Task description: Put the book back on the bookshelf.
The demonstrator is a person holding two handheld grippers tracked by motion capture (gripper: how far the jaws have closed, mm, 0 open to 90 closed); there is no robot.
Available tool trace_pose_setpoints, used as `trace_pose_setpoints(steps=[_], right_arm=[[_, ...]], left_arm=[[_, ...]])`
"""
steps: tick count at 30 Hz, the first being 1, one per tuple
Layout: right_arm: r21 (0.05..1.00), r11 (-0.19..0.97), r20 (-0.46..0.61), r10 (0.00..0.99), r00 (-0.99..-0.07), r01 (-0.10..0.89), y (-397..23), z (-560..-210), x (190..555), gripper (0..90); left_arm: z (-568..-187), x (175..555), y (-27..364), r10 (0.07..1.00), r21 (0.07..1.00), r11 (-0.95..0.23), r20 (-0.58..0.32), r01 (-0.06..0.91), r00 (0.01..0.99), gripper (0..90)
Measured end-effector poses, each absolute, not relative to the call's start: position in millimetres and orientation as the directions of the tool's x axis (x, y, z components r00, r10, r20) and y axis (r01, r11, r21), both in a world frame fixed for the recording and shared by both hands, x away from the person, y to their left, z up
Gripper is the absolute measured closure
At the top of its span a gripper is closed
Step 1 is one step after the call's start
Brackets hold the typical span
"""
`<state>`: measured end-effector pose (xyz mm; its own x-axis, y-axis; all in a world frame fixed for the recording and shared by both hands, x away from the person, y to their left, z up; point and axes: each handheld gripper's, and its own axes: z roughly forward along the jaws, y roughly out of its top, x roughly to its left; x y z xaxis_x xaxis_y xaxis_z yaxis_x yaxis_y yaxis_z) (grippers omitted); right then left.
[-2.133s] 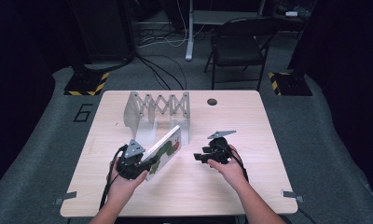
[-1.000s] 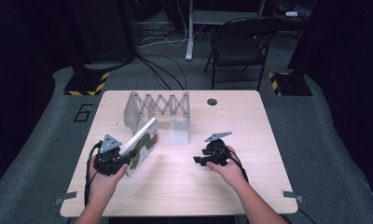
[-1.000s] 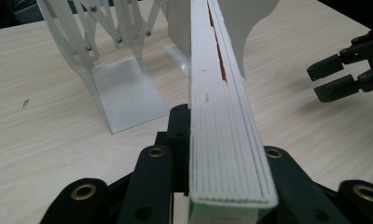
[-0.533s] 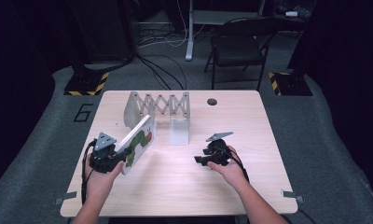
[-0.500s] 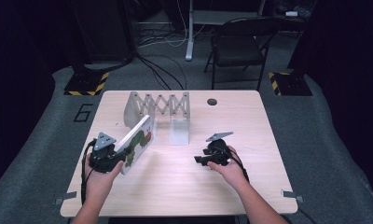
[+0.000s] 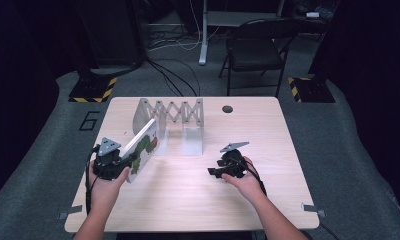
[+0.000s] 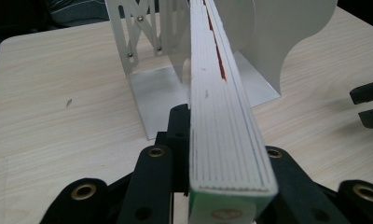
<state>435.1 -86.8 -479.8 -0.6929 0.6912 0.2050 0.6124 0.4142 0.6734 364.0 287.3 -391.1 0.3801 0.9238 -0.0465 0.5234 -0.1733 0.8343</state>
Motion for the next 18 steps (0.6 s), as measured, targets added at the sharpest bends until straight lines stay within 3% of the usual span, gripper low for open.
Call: trace_pose_setpoints(steps=[18], right_arm=[[0.669, 0.422, 0.199, 0.692, -0.694, 0.612, -86, -480, 435, 43.9]], left_arm=[[-392, 376, 291, 0.94, 0.838, -0.148, -0.045, 0.525, 0.337, 75.7]])
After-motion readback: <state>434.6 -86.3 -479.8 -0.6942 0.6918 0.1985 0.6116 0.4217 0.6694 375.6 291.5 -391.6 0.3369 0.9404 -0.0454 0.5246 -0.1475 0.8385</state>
